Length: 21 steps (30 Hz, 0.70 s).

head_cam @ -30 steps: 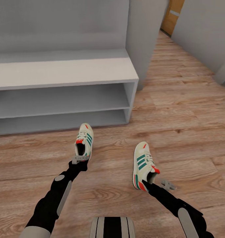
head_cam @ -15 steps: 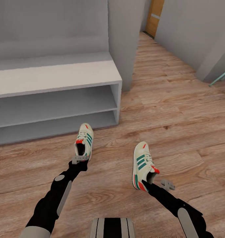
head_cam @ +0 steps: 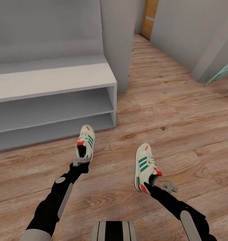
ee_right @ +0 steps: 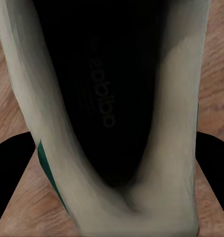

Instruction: Pick up the two gym shoes and the two sandals from the corridor floor and place them onto the hallstand (shoe rack) in the corridor, making sure they are on the rack and not on the floor. Arrange them so the two gym shoes are next to each other and the two sandals are next to each other.

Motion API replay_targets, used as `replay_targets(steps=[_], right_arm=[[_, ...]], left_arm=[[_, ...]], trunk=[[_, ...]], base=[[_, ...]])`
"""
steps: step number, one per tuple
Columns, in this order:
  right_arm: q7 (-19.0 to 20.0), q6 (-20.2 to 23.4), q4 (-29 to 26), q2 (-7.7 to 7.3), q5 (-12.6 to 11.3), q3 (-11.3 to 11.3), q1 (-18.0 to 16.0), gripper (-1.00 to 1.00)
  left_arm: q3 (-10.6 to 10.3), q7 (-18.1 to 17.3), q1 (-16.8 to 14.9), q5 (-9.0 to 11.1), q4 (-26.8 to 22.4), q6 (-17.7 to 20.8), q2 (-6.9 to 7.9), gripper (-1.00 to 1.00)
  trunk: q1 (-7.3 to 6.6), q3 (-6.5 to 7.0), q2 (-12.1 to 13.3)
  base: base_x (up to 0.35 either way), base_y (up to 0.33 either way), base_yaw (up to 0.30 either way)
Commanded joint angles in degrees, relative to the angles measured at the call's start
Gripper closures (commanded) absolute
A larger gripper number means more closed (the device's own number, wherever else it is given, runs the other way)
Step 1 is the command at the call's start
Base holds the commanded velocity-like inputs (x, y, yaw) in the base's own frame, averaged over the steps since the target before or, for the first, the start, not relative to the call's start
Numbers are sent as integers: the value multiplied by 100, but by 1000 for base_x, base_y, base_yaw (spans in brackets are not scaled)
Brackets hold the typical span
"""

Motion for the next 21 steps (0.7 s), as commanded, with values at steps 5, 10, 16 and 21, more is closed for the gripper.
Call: replay_targets(steps=[5, 10, 16, 21], right_arm=[[24, 32, -4, 1, 1, -11, -1, 100], [20, 32, -5, -4, 1, -17, -1, 100], [-16, -2, -1, -41, 42, -46, -1, 100], [-190, -166, 26, -205, 356, -218, -1, 100]], left_arm=[[5, -14, -2, 28, -6, 36, -4, 100], [1, -13, -2, 28, -6, 44, -10, 100], [35, -5, -36, -10, 27, 86, 22, 100], [112, -1, -196, -122, 54, 247, 17, 100]], trunk=[[-1, -4, -1], [-1, -4, -1], [-1, -4, -1], [-1, -4, -1]], base=[[0, 0, 178], [0, 0, 18], [0, 0, 2], [0, 0, 0]])
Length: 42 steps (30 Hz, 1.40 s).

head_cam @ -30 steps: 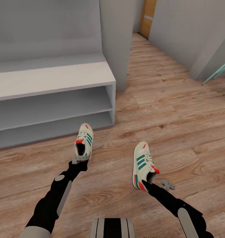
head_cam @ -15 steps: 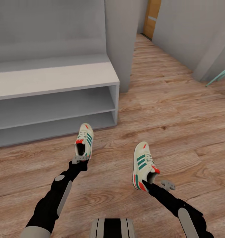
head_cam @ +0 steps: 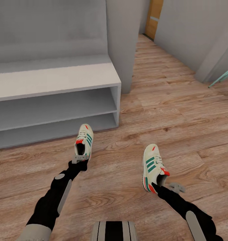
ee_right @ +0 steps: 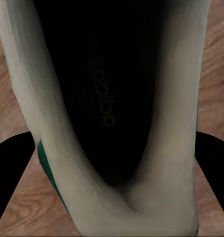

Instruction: Pick up the two gym shoes and the two sandals from the corridor floor and place them onto the hallstand (shoe rack) in the corridor, making sure they are on the rack and not on the floor. Arrange them so the two gym shoes are next to each other and the two sandals are next to each other.

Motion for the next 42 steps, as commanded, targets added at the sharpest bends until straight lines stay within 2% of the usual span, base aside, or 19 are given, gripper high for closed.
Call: replay_targets(steps=[1, 6, 15, 19, 21, 28, 32, 33, 37, 40, 42], right_arm=[[59, 66, 1, -32, 35, -43, -2, 100], [225, 229, 6, 133, -202, 128, -2, 100], [530, 416, 1, 428, -706, 437, -2, 100], [557, 424, 0, 552, -911, 572, -2, 100], [554, 438, 0, 553, -985, 638, -2, 100], [551, 465, -3, 553, -985, 807, -2, 100], [546, 467, -21, 534, -987, 709, -2, 100], [543, 467, -52, 527, -986, 374, -2, 100], [542, 467, -66, 517, -983, -114, -2, 100], [542, 471, -68, 498, -984, -246, -2, 100], [542, 474, -69, 388, -985, -300, -2, 100]], left_arm=[[-27, -15, -13, 49, -18, 68, -9, 100], [-77, -12, 149, 219, -36, -31, -20, 100], [-83, -12, 437, 238, -49, -322, -21, 100], [-84, -12, 566, 243, -56, -326, -22, 100], [-87, -12, 595, 245, -58, -326, -22, 100], [-92, -12, 595, 246, -59, -321, -22, 100], [-92, -12, 595, 246, -59, -318, -22, 100], [-96, -12, 595, 246, -60, -317, -22, 100], [-100, -12, 595, 246, -59, -311, -22, 100], [-101, -12, 595, 246, -59, -309, -22, 100], [-101, -12, 595, 246, -60, -309, -22, 100]], trunk=[[-1, -4, -1], [-1, -4, -1], [-1, -4, -1], [-1, -4, -1], [-1, -4, -1], [-1, -4, -1], [-1, -4, -1], [-1, -4, -1], [-1, -4, -1], [-1, -4, -1], [-1, -4, -1]], base=[[0, 0, 0], [0, 0, 0], [0, 0, 0], [0, 0, 0], [0, 0, 0], [0, 0, 0], [0, 0, 0], [0, 0, 0], [0, 0, 0], [0, 0, 0], [0, 0, 0]])
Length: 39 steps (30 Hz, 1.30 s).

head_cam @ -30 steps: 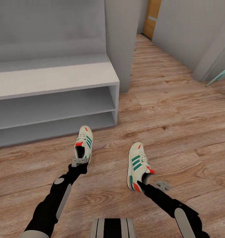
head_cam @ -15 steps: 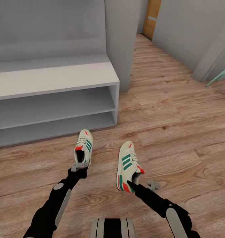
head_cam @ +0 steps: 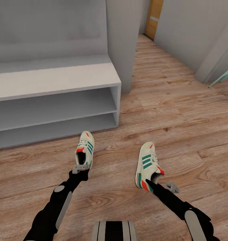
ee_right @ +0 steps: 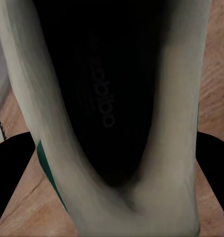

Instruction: Pick up the two gym shoes and the two sandals from the corridor floor and place them onto the hallstand (shoe rack) in the corridor, making sure they are on the rack and not on the floor. Arrange them so the two gym shoes are next to each other and the two sandals are next to each other.

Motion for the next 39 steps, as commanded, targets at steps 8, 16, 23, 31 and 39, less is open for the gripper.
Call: replay_targets(steps=[8, 16, 23, 31, 39], right_arm=[[24, 43, -10, -416, -20, -60, -3, 100], [18, 43, -12, -940, -20, -75, -3, 100], [5, 46, -13, -1381, -14, -1083, -12, 100], [-717, 45, -13, -2211, -12, -1494, -28, 100], [-1199, 43, -13, -2663, -11, -1872, -29, 100]], left_arm=[[5, -13, -1, 37, -9, 37, -1, 100], [1, -13, -1, 37, -10, 37, -1, 100], [-3, -13, -1, 37, -10, 39, -4, 100], [-4, -13, -1, 37, -9, 40, -6, 100], [-4, -13, -1, 37, -11, 45, -10, 100]], trunk=[[-1, -4, -1], [-1, -4, -1], [-1, -4, -1], [-1, -4, -1], [-1, -4, -1]], base=[[0, 0, 0], [0, 0, 0], [0, 0, 0], [0, 0, 0], [0, 0, 0]])
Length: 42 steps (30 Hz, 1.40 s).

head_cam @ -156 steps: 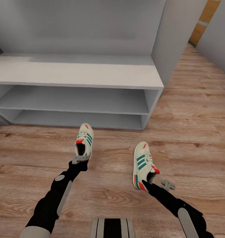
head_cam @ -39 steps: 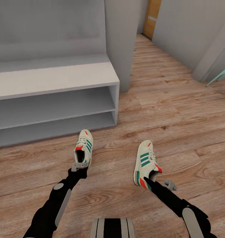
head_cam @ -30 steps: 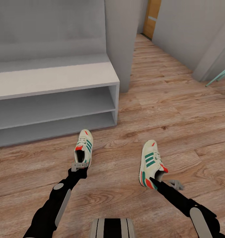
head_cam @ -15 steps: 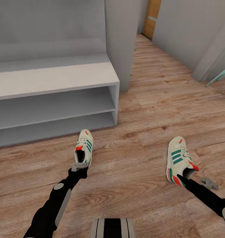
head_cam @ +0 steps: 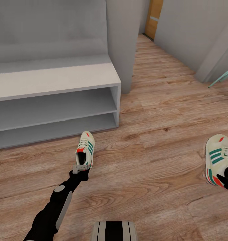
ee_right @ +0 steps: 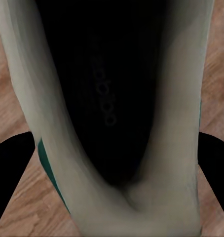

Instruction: Pick up the two gym shoes and the two sandals from the corridor floor and place them onto the hallstand (shoe rack) in the corridor, making sure they are on the rack and not on the floor. Arrange them so the two gym shoes are next to each other and the two sandals are next to each other.

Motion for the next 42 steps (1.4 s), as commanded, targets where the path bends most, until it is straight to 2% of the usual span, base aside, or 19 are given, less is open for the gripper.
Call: replay_targets(steps=[1, 2, 6, 8, 9, 12, 16, 17, 19, 20, 22, 23, 25, 27, 28, 30, 32, 34, 42], right_arm=[[-27, 26, -5, -50, -82, -45, -1, 100], [-57, 26, -2, -337, -78, -293, -1, 100], [-66, 26, 11, -647, 28, -609, -1, 100], [-64, 26, 17, -837, 321, -837, -1, 100], [-63, 26, 19, -922, 658, -950, -1, 100], [-57, 26, 15, -984, 1275, -1031, -1, 100], [-59, 26, 16, -1006, 1900, -1061, 1, 100], [-59, 26, 17, -1008, 1990, -1063, 0, 100], [-56, 26, 20, -1013, 2354, -1068, -1, 100], [-54, 26, 30, -1014, 2880, -1051, -1, 100], [-51, 26, 40, -1009, 3395, -1035, -1, 100], [-50, 26, 43, -1008, 3548, -1034, -1, 100], [-46, 26, 51, -1003, 4006, -1030, -1, 100], [-46, 26, 54, -1000, 4278, -1028, -1, 100], [-46, 26, 54, -999, 4352, -1026, -1, 100], [-44, 26, 56, -998, 4544, -1024, -1, 100], [-44, 26, 53, -997, 4625, -1023, -1, 100], [-44, 26, 51, -997, 4656, -1021, -1, 100], [-46, 26, 48, -997, 4688, -1018, -1, 100]], left_arm=[[5, -13, -2, 37, -6, 37, -2, 100], [8, -13, -2, 37, -4, 38, -2, 100], [12, -13, -2, 37, -5, 38, -1, 100], [13, -13, -2, 37, -6, 38, 0, 100], [15, -13, -2, 37, -4, 38, -1, 100], [19, -13, -2, 37, -3, 38, -1, 100], [21, -13, -2, 37, -4, 38, -1, 100], [22, -13, -2, 37, -5, 40, 1, 100], [22, -13, -2, 37, -8, 44, 0, 100], [19, -13, -8, 37, -15, 80, -6, 100], [20, -13, -19, 37, -72, 321, -9, 100], [21, -13, -21, 37, -119, 454, -9, 100], [22, -13, -25, 37, -314, 902, -10, 100], [22, -13, -34, 37, -508, 1218, -11, 100], [22, -13, -36, 35, -574, 1314, -11, 100], [22, -8, -72, 29, -812, 1753, -13, 100], [22, -1, -195, 20, -956, 2246, -30, 100], [22, 5, -294, 15, -1005, 2498, -42, 100], [27, 20, -685, -3, -1075, 3018, -49, 100]], trunk=[[-1, -4, -1], [-1, -4, -1], [-1, -4, -1], [-1, -4, -1], [-1, -4, -1], [-1, -4, -1], [-1, -4, -1], [-1, -4, -1], [-1, -4, -1], [-1, -4, -1], [-1, -4, -1], [-1, -4, -1], [-1, -4, -1], [-1, -4, -1], [-1, -4, -1], [-1, -4, -1], [-1, -4, -1], [-1, -4, -1], [-1, -4, -1]], base=[[0, 0, 0], [0, 0, 0], [0, 0, 0], [0, 0, 0], [0, 0, 0], [0, 0, 0], [0, 0, 0], [0, 0, 0], [0, 0, 0], [0, 0, 0], [0, 0, 0], [0, 0, 0], [0, 0, 0], [0, 0, 0], [0, 0, 0], [0, 0, 0], [0, 0, 0], [0, 0, 0], [0, 0, 0]])
